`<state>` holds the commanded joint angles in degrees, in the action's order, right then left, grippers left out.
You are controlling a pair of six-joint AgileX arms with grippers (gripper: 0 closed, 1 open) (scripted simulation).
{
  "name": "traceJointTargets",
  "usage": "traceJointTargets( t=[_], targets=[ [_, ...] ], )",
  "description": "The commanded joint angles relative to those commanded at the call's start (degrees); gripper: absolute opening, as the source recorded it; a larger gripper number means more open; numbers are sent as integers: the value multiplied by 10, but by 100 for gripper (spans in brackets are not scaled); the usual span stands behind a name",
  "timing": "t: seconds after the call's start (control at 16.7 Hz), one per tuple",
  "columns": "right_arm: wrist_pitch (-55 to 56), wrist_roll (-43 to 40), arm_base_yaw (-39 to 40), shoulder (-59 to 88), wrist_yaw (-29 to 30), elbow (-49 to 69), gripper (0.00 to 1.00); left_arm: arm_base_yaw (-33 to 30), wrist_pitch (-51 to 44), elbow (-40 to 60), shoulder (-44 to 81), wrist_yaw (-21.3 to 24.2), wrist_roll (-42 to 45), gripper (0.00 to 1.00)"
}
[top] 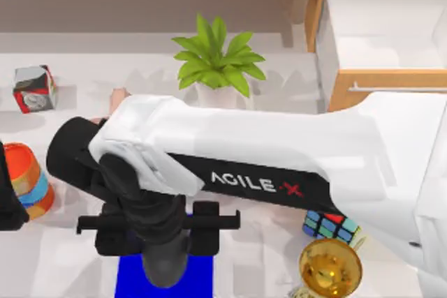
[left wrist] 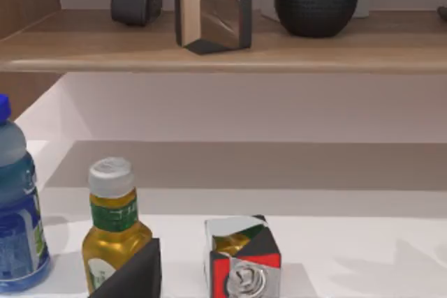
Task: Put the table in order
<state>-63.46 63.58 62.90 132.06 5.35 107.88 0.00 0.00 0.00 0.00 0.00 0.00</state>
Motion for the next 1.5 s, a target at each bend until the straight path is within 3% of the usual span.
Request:
traceJointTargets(
  t=[0.9,1.5],
  targets=[
    [26,2,-8,20,2,-4,0,0,0,0,0,0,0,100],
    [26,2,-8,20,2,-4,75,0,0,0,0,0,0,100]
  ],
)
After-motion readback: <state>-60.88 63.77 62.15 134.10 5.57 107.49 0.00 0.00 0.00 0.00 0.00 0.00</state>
